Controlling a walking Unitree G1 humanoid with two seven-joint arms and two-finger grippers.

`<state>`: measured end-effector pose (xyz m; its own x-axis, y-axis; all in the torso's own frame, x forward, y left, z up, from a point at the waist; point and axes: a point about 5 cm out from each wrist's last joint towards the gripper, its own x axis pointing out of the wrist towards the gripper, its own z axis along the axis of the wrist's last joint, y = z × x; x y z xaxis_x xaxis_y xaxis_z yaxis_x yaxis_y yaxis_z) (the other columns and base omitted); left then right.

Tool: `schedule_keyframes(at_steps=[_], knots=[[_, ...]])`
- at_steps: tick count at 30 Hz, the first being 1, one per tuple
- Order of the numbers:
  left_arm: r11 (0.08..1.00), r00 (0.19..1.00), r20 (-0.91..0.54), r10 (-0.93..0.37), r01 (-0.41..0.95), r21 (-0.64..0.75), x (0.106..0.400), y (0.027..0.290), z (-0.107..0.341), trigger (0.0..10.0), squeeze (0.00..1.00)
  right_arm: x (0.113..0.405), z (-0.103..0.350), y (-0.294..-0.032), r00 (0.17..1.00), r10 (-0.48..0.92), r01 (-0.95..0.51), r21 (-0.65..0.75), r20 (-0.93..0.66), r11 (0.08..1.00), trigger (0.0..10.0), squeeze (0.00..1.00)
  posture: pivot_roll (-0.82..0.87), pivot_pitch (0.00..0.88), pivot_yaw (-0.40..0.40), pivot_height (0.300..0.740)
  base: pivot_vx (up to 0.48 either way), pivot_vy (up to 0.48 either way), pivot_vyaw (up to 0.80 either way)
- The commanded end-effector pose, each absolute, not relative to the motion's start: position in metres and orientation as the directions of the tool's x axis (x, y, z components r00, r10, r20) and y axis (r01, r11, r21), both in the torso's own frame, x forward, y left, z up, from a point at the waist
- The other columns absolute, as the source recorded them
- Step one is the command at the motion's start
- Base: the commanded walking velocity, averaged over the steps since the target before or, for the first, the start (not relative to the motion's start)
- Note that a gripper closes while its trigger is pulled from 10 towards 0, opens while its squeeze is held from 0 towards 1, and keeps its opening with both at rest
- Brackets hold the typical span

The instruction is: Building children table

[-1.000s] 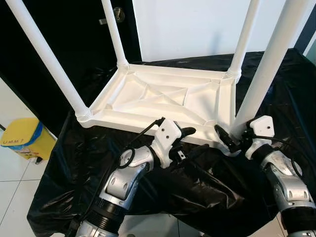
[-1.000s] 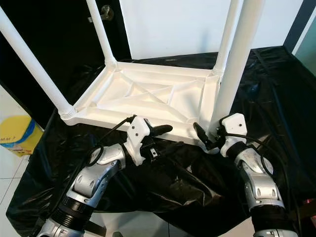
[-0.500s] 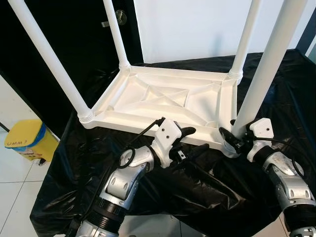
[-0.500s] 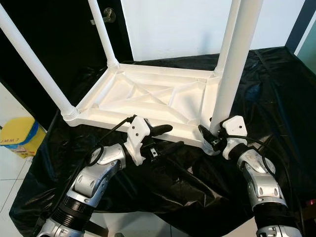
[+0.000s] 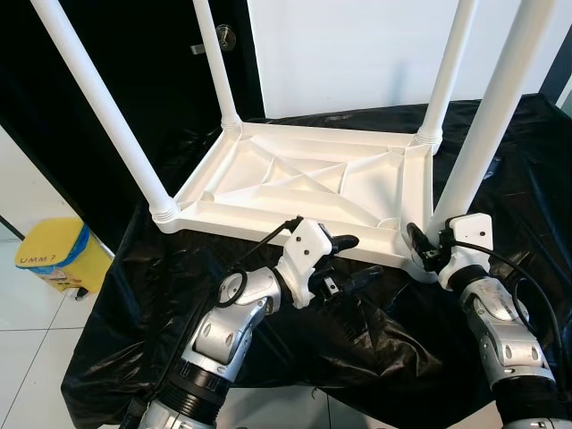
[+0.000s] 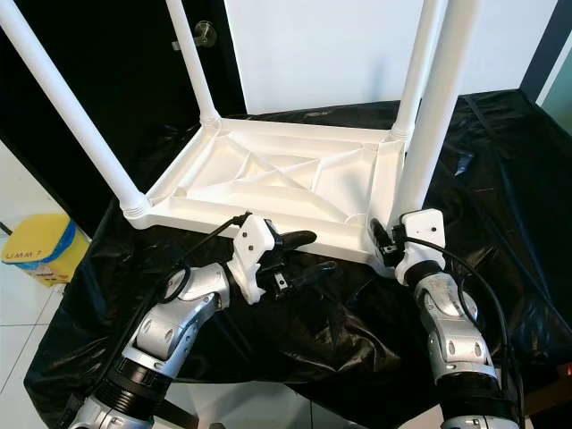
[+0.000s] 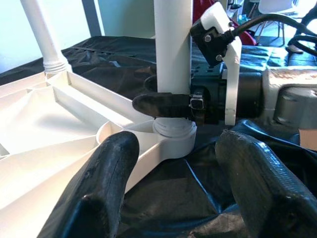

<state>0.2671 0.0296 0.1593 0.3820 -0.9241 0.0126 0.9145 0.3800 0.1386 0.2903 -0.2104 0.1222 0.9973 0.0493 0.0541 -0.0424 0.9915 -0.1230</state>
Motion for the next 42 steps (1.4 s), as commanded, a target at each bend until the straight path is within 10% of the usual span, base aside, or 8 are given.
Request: schedule_keyframes(at_steps=[1, 15, 28, 29, 42], knots=[[0.396, 0.399, 0.01, -0.917, 0.907, 0.145, 0.267, 0.031, 0.158, 10.0, 0.0, 0.284, 0.106, -0.215, 1.0, -0.003, 0.0, -0.113, -0.028, 0.994, 10.0, 0.0, -0.18, 0.004, 0.087, 0.74, 0.0, 0.0, 0.0], [0.391, 0.393, 0.01, -0.919, 0.91, 0.136, 0.264, 0.03, 0.157, 10.0, 0.0, 0.269, 0.098, -0.173, 0.944, -0.324, 0.324, -0.017, -0.057, 0.946, 10.0, 0.0, -0.17, 0.01, 0.075, 0.74, 0.0, 0.0, 0.0], [0.398, 0.4, 0.012, -0.917, 0.908, 0.134, 0.264, 0.03, 0.158, 10.0, 0.0, 0.27, 0.105, -0.17, 0.938, -0.344, 0.345, 0.007, -0.043, 0.939, 10.0, 0.0, -0.17, 0.011, 0.07, 0.74, 0.0, 0.0, 0.0], [0.399, 0.401, 0.014, -0.916, 0.907, 0.135, 0.264, 0.03, 0.158, 10.0, 0.0, 0.271, 0.107, -0.169, 0.944, -0.328, 0.328, 0.01, -0.03, 0.945, 10.0, 1.0, -0.17, 0.01, 0.068, 0.74, 0.0, 0.0, 0.0], [0.408, 0.41, 0.018, -0.912, 0.903, 0.135, 0.264, 0.03, 0.158, 10.0, 0.0, 0.268, 0.124, -0.185, 0.991, -0.097, 0.096, 0.013, 0.095, 0.995, 10.0, 1.0, -0.16, 0.016, 0.062, 0.74, 0.0, 0.0, 0.0]])
